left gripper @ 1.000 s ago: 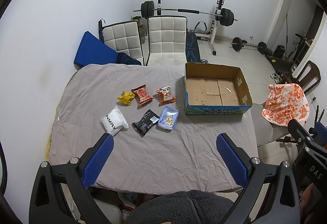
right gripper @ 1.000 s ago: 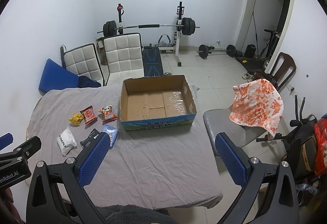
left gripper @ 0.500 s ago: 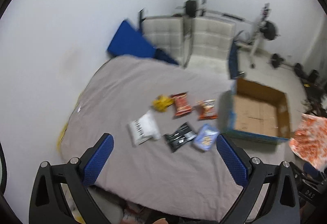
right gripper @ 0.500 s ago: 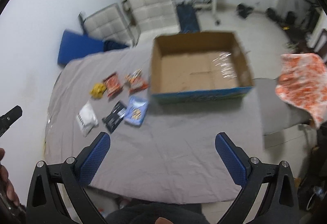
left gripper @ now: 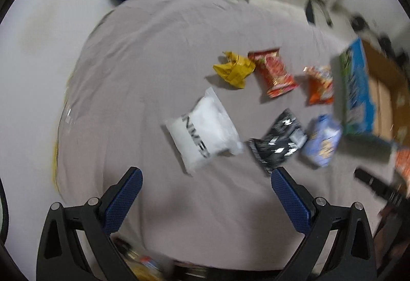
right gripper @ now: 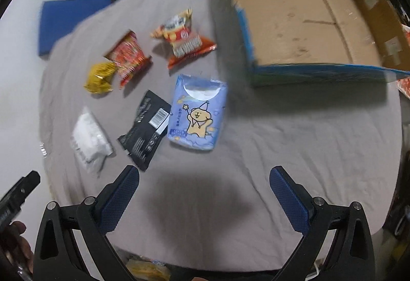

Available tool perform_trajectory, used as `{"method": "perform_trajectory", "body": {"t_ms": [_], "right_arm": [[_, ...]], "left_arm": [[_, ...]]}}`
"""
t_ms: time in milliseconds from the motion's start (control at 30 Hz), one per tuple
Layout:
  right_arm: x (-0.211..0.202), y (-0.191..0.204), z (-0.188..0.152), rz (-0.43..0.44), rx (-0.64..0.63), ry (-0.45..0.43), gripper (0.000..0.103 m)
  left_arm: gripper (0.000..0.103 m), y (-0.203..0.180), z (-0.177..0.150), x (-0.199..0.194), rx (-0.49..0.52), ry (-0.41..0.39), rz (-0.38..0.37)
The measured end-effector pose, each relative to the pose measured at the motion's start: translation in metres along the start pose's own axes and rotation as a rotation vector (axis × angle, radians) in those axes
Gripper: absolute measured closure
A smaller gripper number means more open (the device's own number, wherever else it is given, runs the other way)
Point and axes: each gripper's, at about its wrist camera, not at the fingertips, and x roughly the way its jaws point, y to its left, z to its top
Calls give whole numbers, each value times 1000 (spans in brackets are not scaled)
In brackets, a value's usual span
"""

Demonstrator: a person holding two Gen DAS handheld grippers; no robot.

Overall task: Organize snacks
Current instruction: 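Grasp the white ONMAX bag with the left gripper while the right grasps the blue dog pack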

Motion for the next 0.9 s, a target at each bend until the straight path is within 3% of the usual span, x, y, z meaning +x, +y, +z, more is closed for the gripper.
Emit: {"method": "perform_trajectory", "body": {"t_ms": [233, 400, 600, 700, 767, 833, 900], "right_arm": [[69, 30, 23, -96, -34, 108, 0], [102, 48, 27, -147, -42, 145, 0], [122, 59, 33, -158, -11, 151, 0], [125, 58, 38, -165, 7, 155, 1], [126, 56, 41, -168, 20, 153, 2], [130, 53, 42, -171, 38, 153, 3], [134, 50, 41, -174, 57, 159, 9]], "left_arm": [[0, -4, 16, 98, 456, -2, 48], [1, -11, 25, 143, 657, 77, -38], [0, -21, 35, 173, 727, 213, -141], [2, -25, 37, 182, 714, 235, -166], [17, -27, 34, 187, 690, 226, -145], [19, -28, 34, 192, 642, 208, -133], [23, -22, 39, 193, 523, 203, -157]]}}
